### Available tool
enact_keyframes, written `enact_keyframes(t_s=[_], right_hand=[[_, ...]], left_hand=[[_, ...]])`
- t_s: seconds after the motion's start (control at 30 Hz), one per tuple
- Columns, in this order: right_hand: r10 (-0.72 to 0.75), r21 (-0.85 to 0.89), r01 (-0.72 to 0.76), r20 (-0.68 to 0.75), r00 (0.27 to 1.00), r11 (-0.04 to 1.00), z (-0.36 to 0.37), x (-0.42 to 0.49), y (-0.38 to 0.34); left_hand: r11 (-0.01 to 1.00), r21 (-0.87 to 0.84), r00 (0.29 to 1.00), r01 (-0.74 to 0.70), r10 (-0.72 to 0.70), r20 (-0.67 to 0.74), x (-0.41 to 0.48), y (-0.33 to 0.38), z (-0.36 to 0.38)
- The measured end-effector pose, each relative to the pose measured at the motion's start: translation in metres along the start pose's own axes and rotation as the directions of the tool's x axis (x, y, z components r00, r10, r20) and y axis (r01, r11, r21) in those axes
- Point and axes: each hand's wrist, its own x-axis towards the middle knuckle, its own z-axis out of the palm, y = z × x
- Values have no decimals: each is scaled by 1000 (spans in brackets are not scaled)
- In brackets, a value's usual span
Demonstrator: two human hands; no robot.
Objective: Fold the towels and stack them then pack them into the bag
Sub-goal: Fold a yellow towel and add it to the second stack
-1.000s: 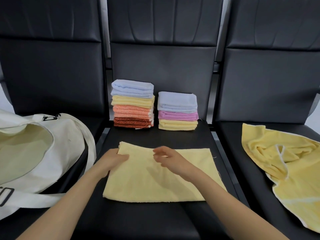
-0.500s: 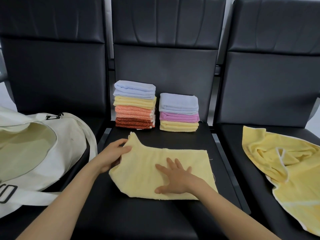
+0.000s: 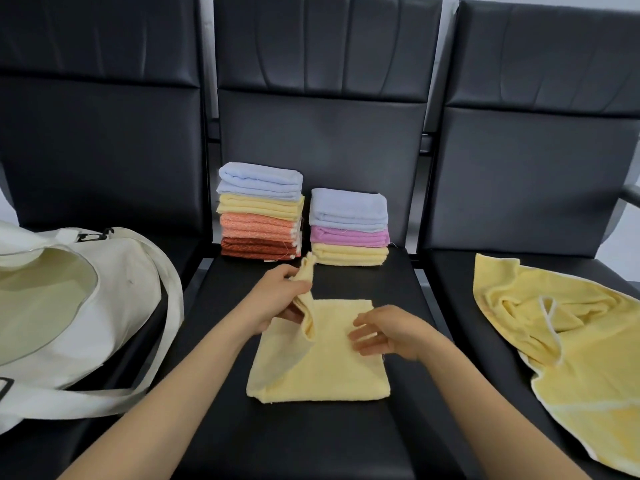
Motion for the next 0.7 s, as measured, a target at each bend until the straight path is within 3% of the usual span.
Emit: enact_keyframes(t_s=[0.1, 0.3, 0.5, 0.6, 0.7], right_hand=[[119, 94, -124, 50, 992, 988, -10, 5, 8], [123, 67, -126, 42, 991, 990, -12, 7, 8], [107, 63, -111, 61, 992, 992, -14, 14, 12], [71, -156, -70, 0, 997, 985, -9, 15, 13], [-4, -329, -10, -42, 999, 944, -7, 14, 11]], left_hand=[[993, 111, 997, 50, -57, 60, 13, -1, 30], [954, 289, 984, 80, -122, 131, 25, -14, 76], [970, 223, 962, 101, -152, 229, 15, -23, 74], [956, 291, 975, 35, -97, 199, 11, -24, 55], [848, 522, 992, -93, 36, 117, 11, -38, 32]])
